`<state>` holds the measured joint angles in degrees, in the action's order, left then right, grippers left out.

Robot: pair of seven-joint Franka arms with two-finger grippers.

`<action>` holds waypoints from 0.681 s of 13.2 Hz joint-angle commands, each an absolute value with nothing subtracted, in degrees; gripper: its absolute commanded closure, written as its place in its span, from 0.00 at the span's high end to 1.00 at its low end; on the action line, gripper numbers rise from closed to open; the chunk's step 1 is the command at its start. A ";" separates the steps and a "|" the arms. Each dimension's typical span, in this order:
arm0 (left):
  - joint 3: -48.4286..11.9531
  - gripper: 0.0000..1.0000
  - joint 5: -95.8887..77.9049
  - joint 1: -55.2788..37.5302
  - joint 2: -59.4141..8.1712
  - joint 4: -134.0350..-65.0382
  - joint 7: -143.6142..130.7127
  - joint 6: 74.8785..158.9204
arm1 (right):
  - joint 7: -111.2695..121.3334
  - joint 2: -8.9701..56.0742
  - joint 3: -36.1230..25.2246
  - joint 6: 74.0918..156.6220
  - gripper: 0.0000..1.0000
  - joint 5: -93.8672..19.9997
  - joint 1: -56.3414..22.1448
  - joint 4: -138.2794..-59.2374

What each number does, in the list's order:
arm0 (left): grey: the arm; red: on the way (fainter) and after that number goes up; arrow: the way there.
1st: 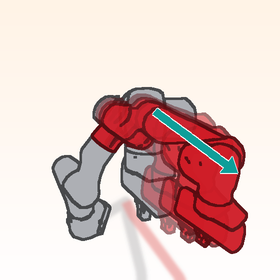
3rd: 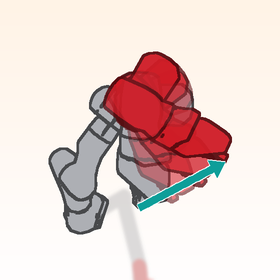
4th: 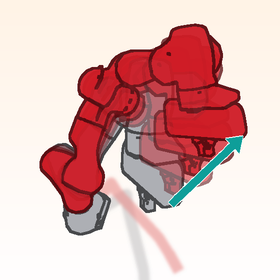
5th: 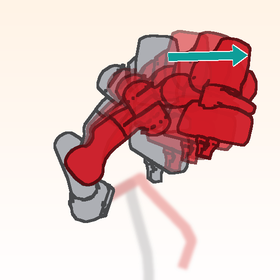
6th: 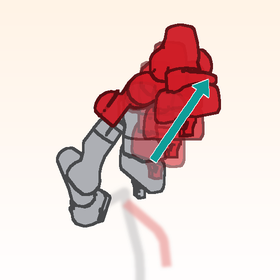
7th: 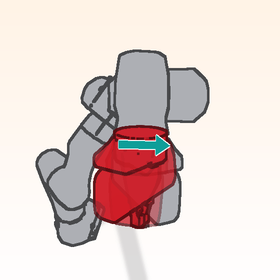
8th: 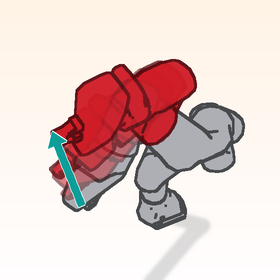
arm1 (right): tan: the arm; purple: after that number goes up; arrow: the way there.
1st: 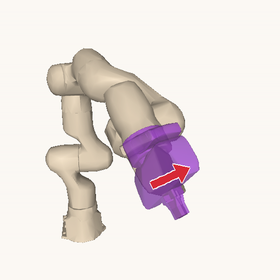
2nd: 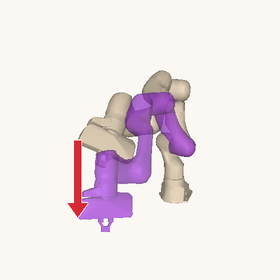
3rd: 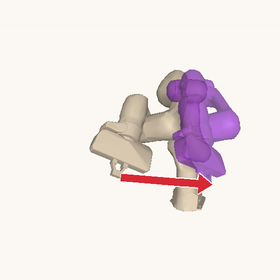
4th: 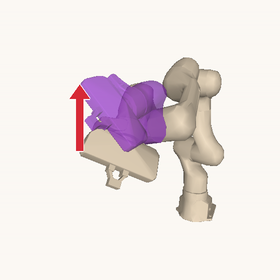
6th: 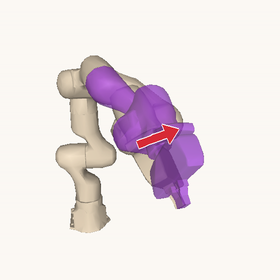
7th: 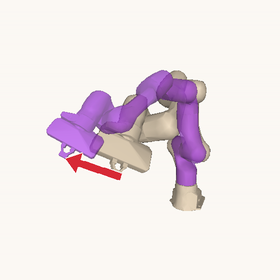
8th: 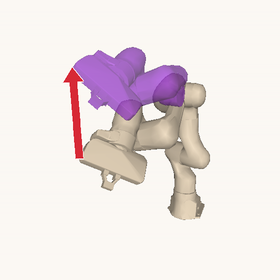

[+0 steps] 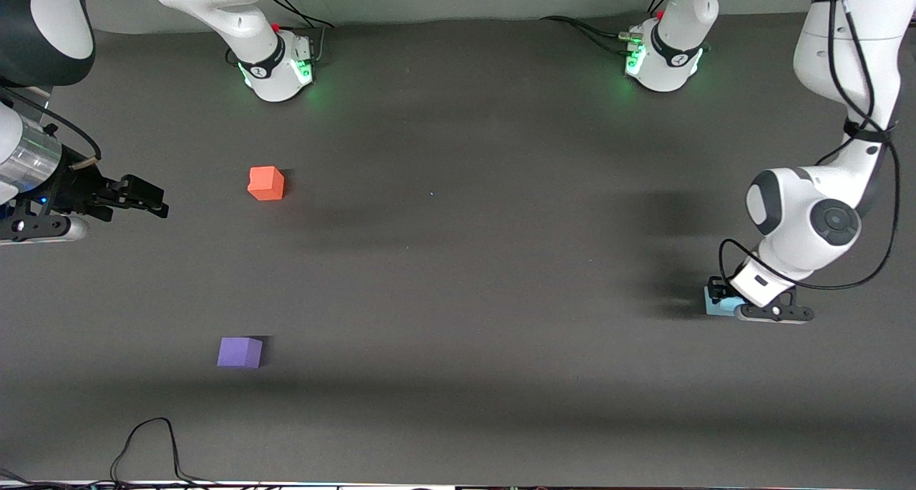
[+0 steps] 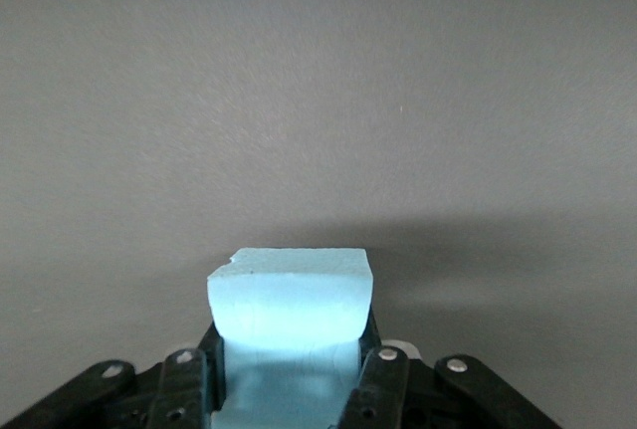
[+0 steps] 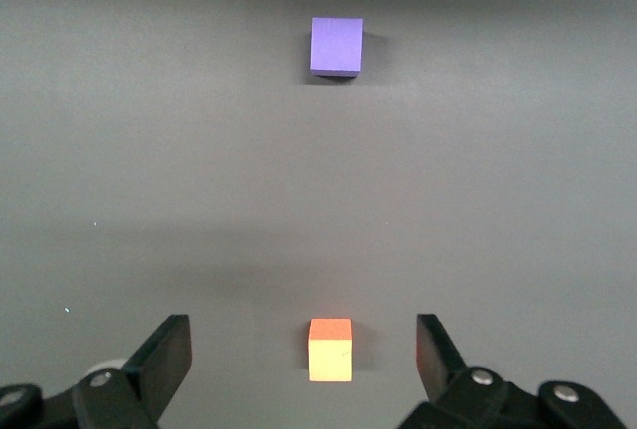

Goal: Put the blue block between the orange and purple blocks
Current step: 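Close the left gripper on the light blue block and lift it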

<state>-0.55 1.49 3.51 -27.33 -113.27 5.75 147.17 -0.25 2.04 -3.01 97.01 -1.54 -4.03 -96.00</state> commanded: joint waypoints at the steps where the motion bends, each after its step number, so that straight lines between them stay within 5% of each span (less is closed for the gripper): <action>1: -0.62 0.45 2.11 3.69 -23.65 -107.25 5.71 134.43 | 0.53 1.50 -3.34 97.65 1.00 -0.79 -4.39 -96.50; 9: -3.51 0.46 0.88 -0.86 -21.27 -81.06 -5.24 96.08 | 0.53 1.58 -3.34 97.65 1.00 -0.79 -4.31 -96.50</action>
<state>-2.68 1.04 2.21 -20.22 -87.44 0.67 101.66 -0.25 2.04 -3.06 97.01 -1.54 -4.03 -96.03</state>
